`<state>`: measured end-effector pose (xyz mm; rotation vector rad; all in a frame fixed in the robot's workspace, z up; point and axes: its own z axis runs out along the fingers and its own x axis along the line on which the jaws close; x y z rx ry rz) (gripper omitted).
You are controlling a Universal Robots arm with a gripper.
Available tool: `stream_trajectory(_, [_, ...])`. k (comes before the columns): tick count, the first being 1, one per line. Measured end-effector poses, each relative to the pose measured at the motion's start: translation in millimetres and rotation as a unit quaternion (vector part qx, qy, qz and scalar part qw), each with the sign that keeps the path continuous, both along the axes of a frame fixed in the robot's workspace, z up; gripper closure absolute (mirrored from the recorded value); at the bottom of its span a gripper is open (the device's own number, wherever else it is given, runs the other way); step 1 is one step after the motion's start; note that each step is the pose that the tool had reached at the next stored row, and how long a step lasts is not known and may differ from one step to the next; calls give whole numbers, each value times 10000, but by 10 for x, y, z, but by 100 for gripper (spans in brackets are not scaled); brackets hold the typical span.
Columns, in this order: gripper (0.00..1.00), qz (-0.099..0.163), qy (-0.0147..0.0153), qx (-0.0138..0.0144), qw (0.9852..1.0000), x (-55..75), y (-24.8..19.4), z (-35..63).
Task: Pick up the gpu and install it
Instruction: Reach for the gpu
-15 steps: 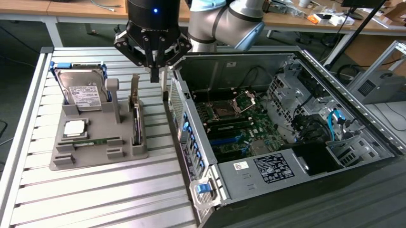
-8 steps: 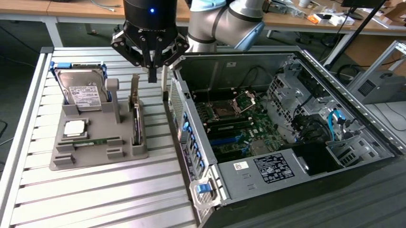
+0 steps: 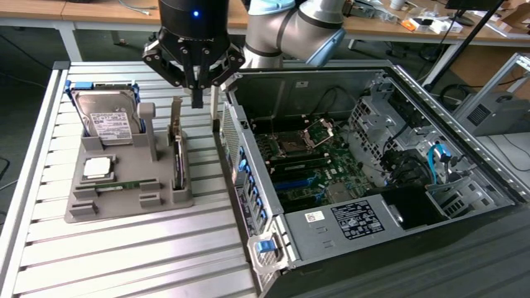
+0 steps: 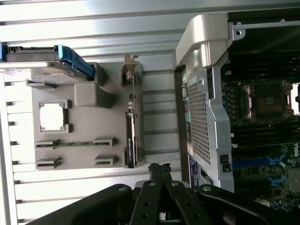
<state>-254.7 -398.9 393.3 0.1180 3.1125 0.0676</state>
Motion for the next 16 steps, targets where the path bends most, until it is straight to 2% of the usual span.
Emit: stream_trajectory(16, [89, 0, 0, 0, 10000, -37, 0, -1])
